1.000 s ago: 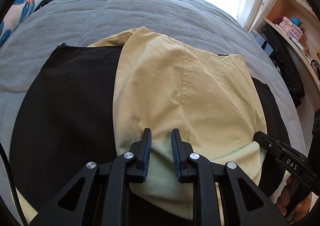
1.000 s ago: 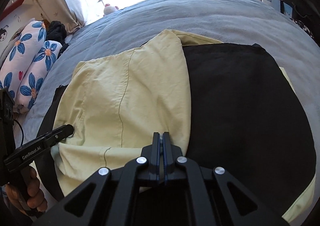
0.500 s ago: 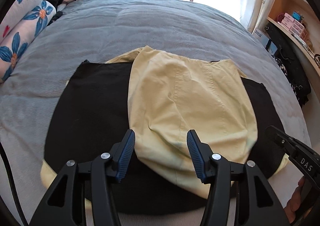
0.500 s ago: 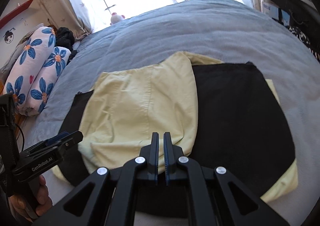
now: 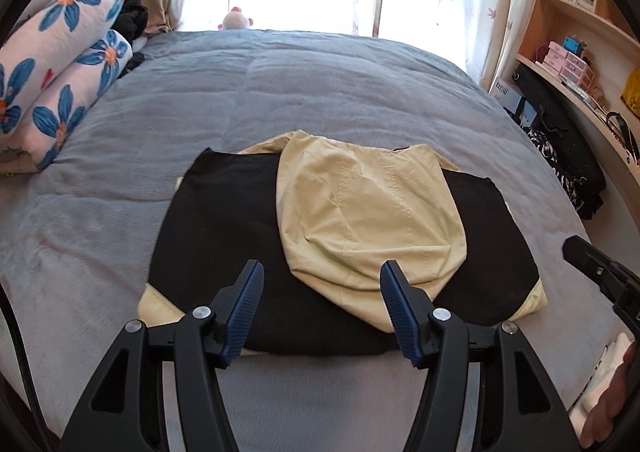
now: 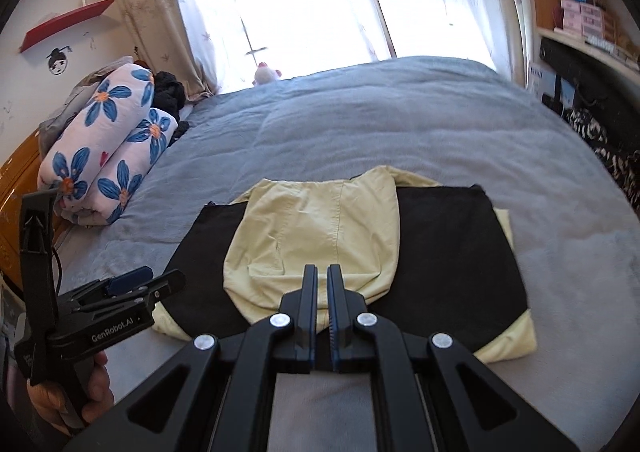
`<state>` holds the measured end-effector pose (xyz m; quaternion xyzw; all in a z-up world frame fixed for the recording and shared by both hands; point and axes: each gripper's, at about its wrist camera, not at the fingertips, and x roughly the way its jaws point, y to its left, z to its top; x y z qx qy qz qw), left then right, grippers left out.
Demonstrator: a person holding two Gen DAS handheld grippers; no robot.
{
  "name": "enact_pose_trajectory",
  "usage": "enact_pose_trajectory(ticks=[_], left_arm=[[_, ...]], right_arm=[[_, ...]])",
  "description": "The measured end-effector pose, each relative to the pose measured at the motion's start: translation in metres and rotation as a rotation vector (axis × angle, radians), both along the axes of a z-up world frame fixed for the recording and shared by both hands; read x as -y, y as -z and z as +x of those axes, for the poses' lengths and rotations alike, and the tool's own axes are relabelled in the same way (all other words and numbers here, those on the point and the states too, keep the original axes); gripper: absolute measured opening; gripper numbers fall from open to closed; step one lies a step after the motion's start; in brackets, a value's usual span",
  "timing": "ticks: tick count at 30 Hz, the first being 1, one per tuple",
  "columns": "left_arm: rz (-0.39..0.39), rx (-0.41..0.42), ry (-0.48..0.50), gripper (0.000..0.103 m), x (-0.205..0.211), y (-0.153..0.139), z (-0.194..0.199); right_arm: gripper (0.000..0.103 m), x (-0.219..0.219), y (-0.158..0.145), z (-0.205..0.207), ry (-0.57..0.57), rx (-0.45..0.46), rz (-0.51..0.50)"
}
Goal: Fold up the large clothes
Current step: 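Open both tools and pull them back from the bundle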
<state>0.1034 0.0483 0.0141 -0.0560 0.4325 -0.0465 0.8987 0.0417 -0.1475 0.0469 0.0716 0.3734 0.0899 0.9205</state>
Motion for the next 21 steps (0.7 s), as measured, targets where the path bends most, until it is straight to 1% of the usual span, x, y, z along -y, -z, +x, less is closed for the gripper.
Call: enact_pose_trajectory(ticks=[6, 8, 10, 11, 12, 13, 15, 21], left_arm=[[-0.002, 0.029, -0.009, 0.06, -0.007, -0.018, -0.03], [-0.005, 0.037, -0.01, 0.06, -0.01, -0.025, -0.04], [-0.007, 0.049, -0.011, 0.063, -0.012, -0.03, -0.049], [-0.005, 0.054, -0.012, 0.067, -0.013, -0.032, -0.053], [-0.004, 0.06, -0.014, 0.068, -0.014, -0.034, -0.057], [-0.003, 0.066, -0.016, 0.068, -0.015, -0.035, -0.061], [-0.002, 0.065, -0.015, 0.068, -0.016, -0.036, -0.067], [0.008, 0.036, -0.011, 0.068, -0.015, -0.027, -0.077]], right_arm=[[0.007, 0.002, -0.026, -0.036, -0.013, 0.054, -0.027], [0.014, 0.004, -0.035, -0.049, -0.014, 0.078, -0.038], [0.031, 0.006, -0.043, -0.061, -0.013, 0.103, -0.05], [0.035, 0.007, -0.047, -0.066, -0.012, 0.12, -0.057], [0.04, 0.008, -0.051, -0.073, -0.006, 0.14, -0.071], [0.043, 0.008, -0.052, -0.077, 0.002, 0.153, -0.085], [0.045, 0.008, -0.053, -0.083, 0.012, 0.167, -0.112], [0.046, 0.004, -0.04, -0.088, 0.004, 0.157, -0.174]])
